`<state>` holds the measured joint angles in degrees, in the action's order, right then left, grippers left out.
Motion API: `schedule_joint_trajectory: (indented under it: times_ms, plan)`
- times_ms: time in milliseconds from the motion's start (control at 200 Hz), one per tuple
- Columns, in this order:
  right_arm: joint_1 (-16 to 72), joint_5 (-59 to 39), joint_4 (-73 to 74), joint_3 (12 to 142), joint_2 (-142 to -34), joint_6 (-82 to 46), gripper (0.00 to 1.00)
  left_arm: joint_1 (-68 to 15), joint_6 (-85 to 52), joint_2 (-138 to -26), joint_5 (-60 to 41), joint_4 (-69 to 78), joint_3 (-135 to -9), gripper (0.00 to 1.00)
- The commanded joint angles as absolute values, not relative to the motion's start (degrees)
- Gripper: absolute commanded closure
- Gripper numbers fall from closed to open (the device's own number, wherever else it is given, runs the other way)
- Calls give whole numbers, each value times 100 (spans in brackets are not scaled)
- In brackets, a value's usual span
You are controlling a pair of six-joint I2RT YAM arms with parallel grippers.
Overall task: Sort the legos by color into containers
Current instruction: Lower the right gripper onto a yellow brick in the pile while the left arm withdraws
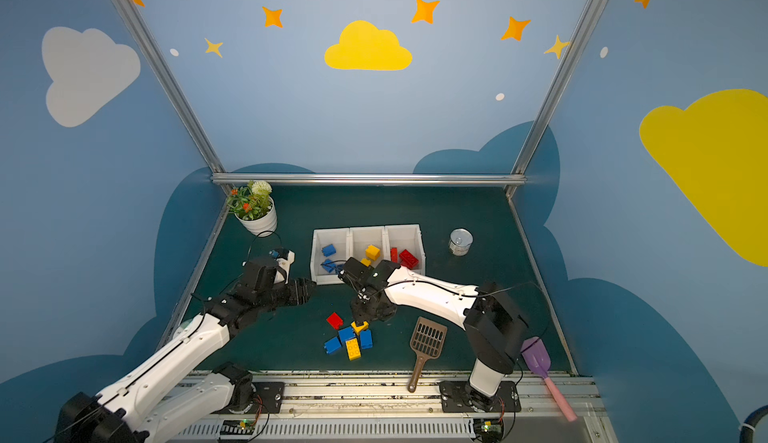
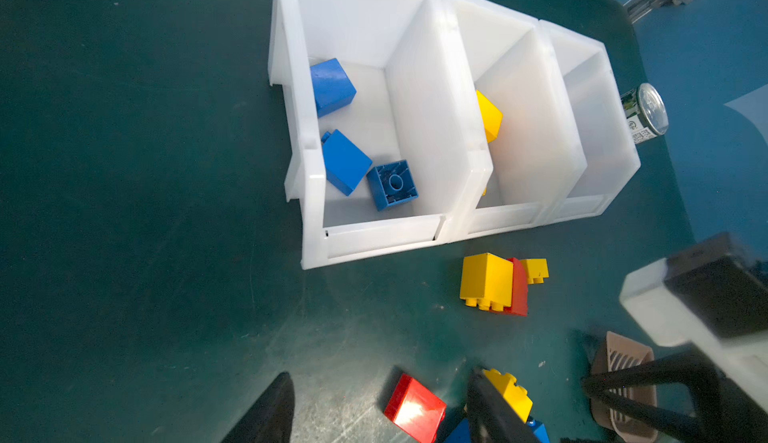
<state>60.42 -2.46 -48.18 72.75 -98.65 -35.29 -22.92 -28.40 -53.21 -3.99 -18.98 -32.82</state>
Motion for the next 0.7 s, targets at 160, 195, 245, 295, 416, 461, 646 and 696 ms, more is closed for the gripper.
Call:
schedule_joint_trajectory:
  times_ms: [160, 195, 245, 295, 416, 461, 646, 696]
  plan:
    - [6231, -65, -5217, 7744, -10451, -3318, 39, -2281, -3067, -5177, -342, -1810, -3059, 33]
    - [6240, -100, -5195, 7776, -10512, -3305, 39, -2277, -3059, -5203, -358, -1826, -3059, 33]
    - [6239, -129, -5194, 7822, -10586, -3301, 39, -2277, -3042, -5217, -377, -1835, -3074, 33]
    - [6257, -140, -5208, 7880, -10668, -3279, 40, -2281, -3026, -5221, -382, -1838, -3084, 33]
    - [6284, -203, -5187, 7933, -10771, -3252, 40, -2272, -3011, -5215, -394, -1854, -3086, 33]
    - [6284, -245, -5136, 7917, -10790, -3252, 40, -2276, -3014, -5221, -409, -1845, -3078, 33]
    - [6284, -264, -5155, 7941, -10973, -3278, 42, -2276, -3003, -5279, -464, -1824, -3067, 33]
    - [6283, -240, -5127, 7899, -10969, -3296, 43, -2276, -2993, -5265, -474, -1834, -3072, 33]
